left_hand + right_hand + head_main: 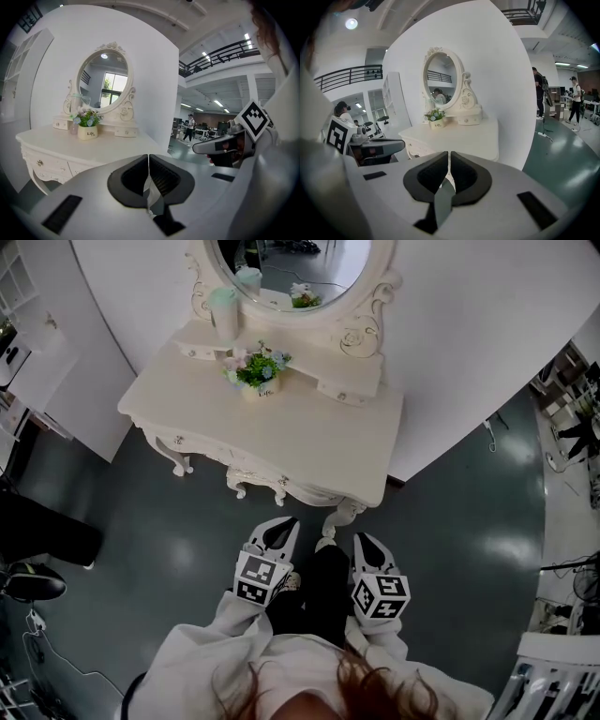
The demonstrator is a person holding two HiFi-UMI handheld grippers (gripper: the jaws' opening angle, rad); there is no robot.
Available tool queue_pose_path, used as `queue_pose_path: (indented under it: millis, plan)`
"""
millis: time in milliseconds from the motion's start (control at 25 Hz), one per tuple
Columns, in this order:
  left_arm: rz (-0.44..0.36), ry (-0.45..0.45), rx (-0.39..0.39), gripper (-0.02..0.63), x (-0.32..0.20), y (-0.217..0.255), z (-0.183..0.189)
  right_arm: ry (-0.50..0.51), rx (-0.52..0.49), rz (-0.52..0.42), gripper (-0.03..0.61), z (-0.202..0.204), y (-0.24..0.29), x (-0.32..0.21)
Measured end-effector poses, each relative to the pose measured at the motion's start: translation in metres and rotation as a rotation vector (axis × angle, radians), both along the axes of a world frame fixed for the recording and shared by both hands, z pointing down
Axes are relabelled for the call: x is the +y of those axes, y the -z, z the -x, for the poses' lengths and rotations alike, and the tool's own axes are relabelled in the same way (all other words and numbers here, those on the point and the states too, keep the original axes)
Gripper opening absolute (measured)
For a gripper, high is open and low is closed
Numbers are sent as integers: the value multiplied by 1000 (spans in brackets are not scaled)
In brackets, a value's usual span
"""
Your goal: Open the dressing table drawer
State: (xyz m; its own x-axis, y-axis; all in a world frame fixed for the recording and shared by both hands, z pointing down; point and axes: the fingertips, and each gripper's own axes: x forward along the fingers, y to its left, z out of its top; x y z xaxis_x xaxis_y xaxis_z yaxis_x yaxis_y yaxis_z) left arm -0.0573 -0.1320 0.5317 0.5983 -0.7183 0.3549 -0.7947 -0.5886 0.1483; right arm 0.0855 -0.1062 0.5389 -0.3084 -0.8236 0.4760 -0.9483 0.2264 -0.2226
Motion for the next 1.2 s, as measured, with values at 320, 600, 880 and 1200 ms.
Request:
queue_pose_path:
  millis: [320, 600, 880, 1200]
  plan:
    - [9, 21, -5, 21, -31, -3, -6, 25, -2, 10, 41, -7, -5, -34]
    - [14, 43, -8, 21, -71, -3, -23, 46, -9, 18, 41, -24, -4, -76]
    - [19, 60, -17, 21, -107, -3, -37, 69, -20, 20, 41, -37, -5, -116]
    - [23, 77, -28, 21, -145, -5, -49, 77, -30, 28, 41, -49, -9, -151]
